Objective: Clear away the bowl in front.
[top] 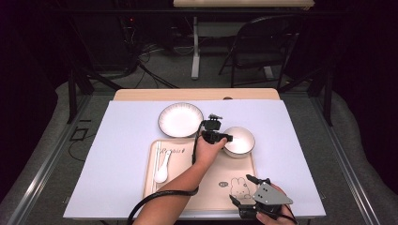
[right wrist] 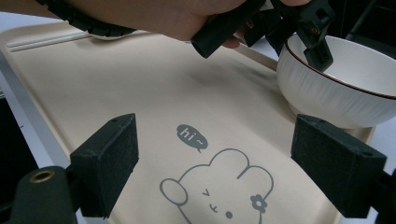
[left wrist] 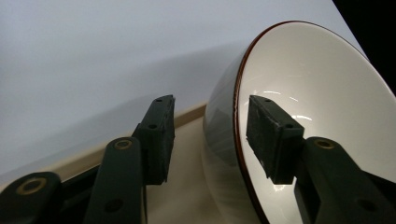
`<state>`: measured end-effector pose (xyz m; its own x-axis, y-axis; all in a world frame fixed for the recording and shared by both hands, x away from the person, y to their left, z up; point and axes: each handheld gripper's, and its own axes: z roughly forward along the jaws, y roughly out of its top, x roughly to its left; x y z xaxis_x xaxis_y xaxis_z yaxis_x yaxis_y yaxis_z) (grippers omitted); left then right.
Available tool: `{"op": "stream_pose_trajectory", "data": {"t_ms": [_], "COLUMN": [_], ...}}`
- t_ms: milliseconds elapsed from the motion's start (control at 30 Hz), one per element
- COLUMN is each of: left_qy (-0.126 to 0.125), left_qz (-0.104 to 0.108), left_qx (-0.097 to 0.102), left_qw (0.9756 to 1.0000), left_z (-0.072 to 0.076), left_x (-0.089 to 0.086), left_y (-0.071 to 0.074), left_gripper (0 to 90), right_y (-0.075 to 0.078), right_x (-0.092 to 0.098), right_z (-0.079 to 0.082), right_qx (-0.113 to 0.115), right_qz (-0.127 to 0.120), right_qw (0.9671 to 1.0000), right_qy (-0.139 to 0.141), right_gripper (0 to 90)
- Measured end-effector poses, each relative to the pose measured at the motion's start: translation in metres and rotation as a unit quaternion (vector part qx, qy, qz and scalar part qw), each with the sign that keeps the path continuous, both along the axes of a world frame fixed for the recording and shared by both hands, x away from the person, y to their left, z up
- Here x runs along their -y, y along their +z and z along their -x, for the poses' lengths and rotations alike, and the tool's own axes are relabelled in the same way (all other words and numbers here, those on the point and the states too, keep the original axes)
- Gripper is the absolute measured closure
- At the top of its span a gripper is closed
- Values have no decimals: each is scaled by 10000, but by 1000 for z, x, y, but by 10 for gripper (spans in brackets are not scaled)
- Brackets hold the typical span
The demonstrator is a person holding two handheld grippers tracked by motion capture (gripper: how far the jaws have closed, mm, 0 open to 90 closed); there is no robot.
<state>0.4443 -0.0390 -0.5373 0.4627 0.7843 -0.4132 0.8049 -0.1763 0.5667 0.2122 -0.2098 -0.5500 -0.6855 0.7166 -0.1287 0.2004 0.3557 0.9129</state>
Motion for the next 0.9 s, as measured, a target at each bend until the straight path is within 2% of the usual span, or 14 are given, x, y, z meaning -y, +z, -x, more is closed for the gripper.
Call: {"op": "stream_pose_trajectory", "data": {"t_ms": [33,67,100,200,367,533,900], "left_qy": [-14,-14,-35,-85,-133,-215,-206], "left_qz": [-33,-33,-73,-101,-132,-251,-294], "left_qx": [106,106,198,311,375,541,696], "left_qw": [9999,9999,9998,9994,9991,9980,9969], "left_z": [1,1,2,4,6,8,9], "left_x": [0,0,0,-1,-1,-2,-10], "left_y": [0,0,0,1,6,13,28], "left_gripper": [483,470,459,433,403,390,382], "right_y": [0,0,0,0,0,0,0], "right_x": [0,0,0,0,0,0,0], "right_z": [0,0,0,0,0,0,0], "right_qx": [0,0,-1,-2,-2,-3,-11], "right_qz": [0,-3,-3,-2,1,2,-3], "right_qw": [10000,10000,10000,10000,10000,10000,10000], "right_qy": [-1,1,0,-1,-2,-4,-8], "right_gripper": [144,144,144,144,144,144,144]}}
